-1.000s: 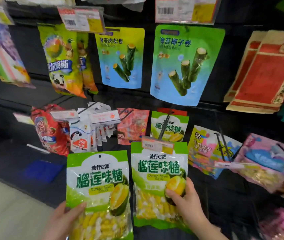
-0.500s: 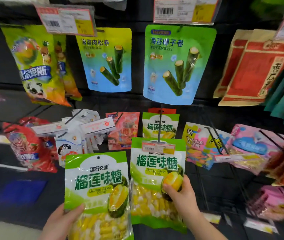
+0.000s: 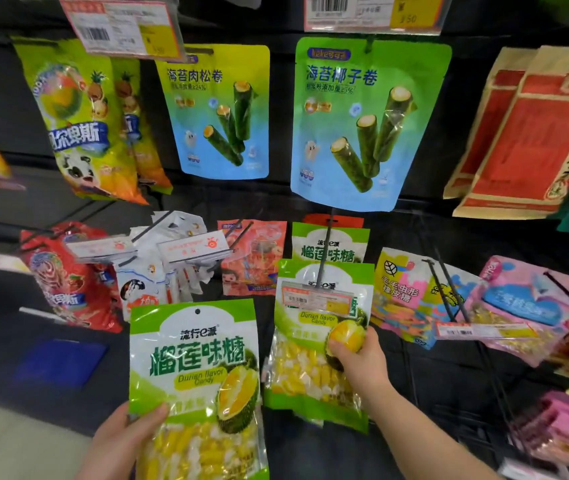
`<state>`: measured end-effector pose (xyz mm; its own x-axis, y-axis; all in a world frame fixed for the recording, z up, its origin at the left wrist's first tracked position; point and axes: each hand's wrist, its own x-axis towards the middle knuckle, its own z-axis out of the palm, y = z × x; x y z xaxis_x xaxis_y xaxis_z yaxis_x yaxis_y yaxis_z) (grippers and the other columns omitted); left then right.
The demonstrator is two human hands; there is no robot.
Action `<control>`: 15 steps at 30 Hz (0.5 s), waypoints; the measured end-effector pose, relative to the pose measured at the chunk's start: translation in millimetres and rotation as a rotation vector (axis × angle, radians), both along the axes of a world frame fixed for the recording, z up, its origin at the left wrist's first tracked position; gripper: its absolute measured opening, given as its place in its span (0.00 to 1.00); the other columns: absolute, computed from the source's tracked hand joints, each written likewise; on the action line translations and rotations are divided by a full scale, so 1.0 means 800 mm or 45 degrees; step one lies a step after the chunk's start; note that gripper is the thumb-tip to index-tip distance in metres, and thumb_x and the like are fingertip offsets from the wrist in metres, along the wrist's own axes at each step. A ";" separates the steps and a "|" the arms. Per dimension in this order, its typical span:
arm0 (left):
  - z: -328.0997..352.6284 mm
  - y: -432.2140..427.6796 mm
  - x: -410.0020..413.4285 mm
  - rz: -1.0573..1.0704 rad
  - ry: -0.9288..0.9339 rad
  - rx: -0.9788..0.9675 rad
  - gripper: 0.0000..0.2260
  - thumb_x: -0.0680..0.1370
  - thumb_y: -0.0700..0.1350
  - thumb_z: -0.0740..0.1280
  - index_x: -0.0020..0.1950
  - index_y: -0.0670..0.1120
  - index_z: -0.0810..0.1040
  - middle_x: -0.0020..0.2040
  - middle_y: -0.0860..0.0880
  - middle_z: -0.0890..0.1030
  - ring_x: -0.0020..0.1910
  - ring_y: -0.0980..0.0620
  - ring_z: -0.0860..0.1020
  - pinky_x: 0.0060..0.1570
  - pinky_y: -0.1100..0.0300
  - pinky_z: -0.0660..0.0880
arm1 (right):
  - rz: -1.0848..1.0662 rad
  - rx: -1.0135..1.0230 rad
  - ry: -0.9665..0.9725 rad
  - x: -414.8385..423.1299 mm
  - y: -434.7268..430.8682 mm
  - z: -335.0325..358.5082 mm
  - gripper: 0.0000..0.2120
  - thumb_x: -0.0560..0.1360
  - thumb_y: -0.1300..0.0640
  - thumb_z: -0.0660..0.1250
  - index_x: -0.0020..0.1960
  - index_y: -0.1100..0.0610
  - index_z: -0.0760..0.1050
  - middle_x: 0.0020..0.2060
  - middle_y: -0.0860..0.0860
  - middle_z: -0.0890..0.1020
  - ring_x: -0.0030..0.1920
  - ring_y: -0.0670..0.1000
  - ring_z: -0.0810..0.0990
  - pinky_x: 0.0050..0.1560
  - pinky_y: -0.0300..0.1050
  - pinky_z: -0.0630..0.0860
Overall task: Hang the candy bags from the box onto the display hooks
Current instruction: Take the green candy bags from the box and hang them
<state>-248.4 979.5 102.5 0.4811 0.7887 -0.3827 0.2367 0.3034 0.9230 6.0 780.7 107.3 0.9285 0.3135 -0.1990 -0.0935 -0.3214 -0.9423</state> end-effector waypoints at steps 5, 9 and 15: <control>-0.008 -0.022 0.002 -0.024 -0.088 -0.025 0.26 0.55 0.44 0.78 0.50 0.37 0.81 0.44 0.37 0.85 0.44 0.39 0.82 0.52 0.45 0.76 | 0.000 -0.169 0.063 0.039 0.012 -0.016 0.31 0.73 0.53 0.71 0.71 0.59 0.62 0.60 0.57 0.76 0.60 0.59 0.76 0.59 0.53 0.74; -0.010 -0.041 0.004 -0.123 -0.144 -0.031 0.16 0.63 0.40 0.77 0.48 0.38 0.81 0.42 0.39 0.86 0.35 0.47 0.84 0.36 0.54 0.81 | 0.010 -0.370 0.002 0.045 0.003 -0.022 0.36 0.73 0.52 0.71 0.73 0.63 0.59 0.68 0.60 0.70 0.66 0.61 0.71 0.62 0.53 0.71; -0.018 -0.069 0.023 -0.283 -0.153 -0.122 0.35 0.48 0.50 0.75 0.53 0.37 0.81 0.45 0.40 0.86 0.43 0.42 0.83 0.46 0.51 0.77 | 0.330 -0.049 0.297 -0.047 -0.041 0.009 0.22 0.75 0.47 0.67 0.66 0.55 0.71 0.62 0.51 0.77 0.58 0.48 0.77 0.56 0.42 0.73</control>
<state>-229.7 924.5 88.0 0.6850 0.6215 -0.3801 0.1977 0.3436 0.9181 -31.2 747.8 114.2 0.7472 0.5212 -0.4125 -0.2151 -0.3976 -0.8920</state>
